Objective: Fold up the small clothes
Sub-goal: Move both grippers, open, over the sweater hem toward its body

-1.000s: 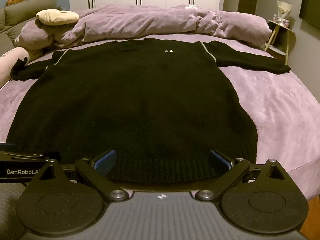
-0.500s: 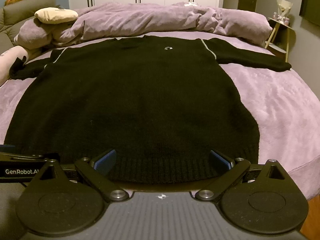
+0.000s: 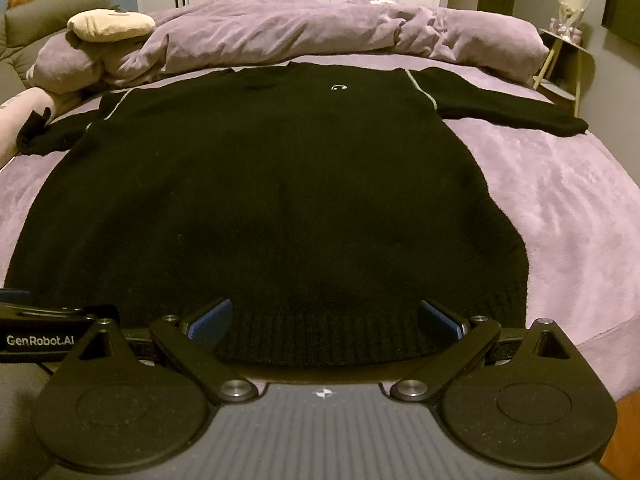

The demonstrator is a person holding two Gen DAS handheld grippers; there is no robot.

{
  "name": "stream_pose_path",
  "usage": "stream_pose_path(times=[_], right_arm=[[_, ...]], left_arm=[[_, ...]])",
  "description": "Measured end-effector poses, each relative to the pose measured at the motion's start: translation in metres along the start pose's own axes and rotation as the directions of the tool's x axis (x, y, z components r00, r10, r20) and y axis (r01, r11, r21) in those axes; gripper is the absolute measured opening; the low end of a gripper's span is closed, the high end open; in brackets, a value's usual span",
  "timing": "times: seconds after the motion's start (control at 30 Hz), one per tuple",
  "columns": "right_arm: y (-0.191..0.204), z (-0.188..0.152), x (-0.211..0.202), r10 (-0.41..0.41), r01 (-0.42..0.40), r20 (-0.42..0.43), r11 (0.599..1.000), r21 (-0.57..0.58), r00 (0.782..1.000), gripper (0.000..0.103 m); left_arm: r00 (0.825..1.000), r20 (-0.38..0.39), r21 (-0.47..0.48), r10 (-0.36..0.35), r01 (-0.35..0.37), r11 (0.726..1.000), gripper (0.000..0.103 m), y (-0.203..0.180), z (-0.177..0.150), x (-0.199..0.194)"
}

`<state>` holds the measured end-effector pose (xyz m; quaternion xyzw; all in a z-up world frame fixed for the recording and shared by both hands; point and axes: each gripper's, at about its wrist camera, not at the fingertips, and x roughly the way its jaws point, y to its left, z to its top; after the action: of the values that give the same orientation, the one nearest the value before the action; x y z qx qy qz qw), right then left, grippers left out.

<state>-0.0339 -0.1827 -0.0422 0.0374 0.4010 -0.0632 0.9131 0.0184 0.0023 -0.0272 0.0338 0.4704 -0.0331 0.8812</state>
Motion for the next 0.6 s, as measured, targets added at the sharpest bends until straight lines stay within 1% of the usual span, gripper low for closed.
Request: stream_pose_path(times=[0.43, 0.6], right_arm=[[-0.003, -0.001, 0.013, 0.012, -0.012, -0.030, 1.000, 0.007, 0.999, 0.099], [-0.005, -0.001, 0.021, 0.020, -0.020, -0.045, 1.000, 0.011, 0.999, 0.099]], left_arm=[[0.999, -0.034, 0.007, 0.008, -0.007, 1.000, 0.103, -0.003, 0.000, 0.012], [0.998, -0.061, 0.008, 0.011, -0.010, 1.000, 0.103, -0.003, 0.000, 0.022]])
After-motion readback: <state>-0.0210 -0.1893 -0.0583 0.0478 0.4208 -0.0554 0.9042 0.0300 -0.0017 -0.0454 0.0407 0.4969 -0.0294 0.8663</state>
